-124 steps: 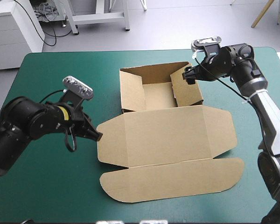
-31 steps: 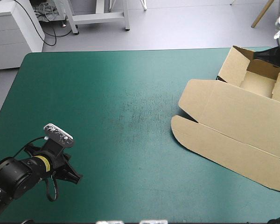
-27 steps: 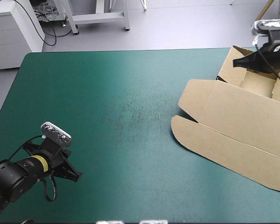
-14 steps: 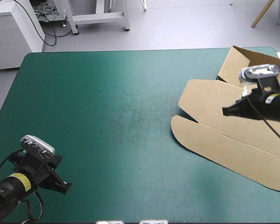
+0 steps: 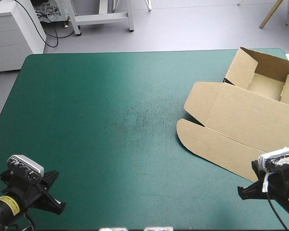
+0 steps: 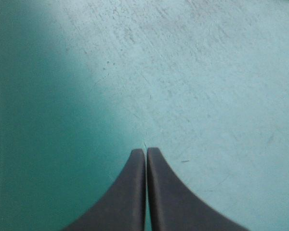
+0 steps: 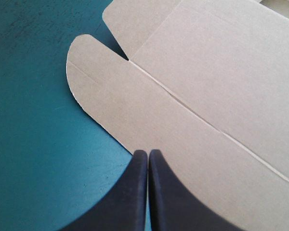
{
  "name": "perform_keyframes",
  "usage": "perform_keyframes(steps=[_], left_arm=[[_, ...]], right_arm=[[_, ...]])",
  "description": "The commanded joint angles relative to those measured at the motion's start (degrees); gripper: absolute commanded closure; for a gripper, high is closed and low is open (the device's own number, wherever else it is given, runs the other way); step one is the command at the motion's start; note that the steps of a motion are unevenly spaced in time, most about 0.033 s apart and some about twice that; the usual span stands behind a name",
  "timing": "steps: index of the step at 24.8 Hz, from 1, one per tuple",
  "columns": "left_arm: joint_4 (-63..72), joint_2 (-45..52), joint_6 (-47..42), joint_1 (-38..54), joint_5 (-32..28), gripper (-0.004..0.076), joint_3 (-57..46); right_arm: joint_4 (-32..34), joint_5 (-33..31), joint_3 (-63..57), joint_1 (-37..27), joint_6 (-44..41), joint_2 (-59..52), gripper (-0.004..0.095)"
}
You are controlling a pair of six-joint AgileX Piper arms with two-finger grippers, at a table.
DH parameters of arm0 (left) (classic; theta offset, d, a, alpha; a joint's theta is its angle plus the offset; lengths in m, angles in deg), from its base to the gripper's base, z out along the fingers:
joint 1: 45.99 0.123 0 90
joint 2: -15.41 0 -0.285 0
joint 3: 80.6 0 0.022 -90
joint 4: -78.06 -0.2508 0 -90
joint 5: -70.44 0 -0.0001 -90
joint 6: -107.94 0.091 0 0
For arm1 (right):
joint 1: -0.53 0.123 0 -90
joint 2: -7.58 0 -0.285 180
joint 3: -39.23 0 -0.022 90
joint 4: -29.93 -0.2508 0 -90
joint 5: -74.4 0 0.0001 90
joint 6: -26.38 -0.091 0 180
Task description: Fold the box
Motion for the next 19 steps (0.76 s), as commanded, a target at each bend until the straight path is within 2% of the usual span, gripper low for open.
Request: perform_keyframes(steps=[1, 6, 11, 19], left_arm=[[-0.23, -0.45, 1.04, -0.41, -0.26, 0.0734, 1.44], [-0.23, -0.41, 2.82, -0.41, 0.44, 0.0734, 1.44], [0.64, 2.43, 2.82, -0.41, -2.67, 0.0734, -3.68], [-0.54, 5.82, 2.82, -0.41, -3.49, 0.0734, -7.51]], right_arm=[[-0.12, 3.48, -2.93, 0.22, 0.58, -4.19, 0.0922], [-0.12, 3.82, -10.28, 0.22, 1.86, -9.72, 0.0922], [-0.12, 3.25, -10.28, 0.22, 1.86, -11.11, 0.0922], [-0.12, 3.14, -10.28, 0.22, 1.86, -11.11, 0.0922]])
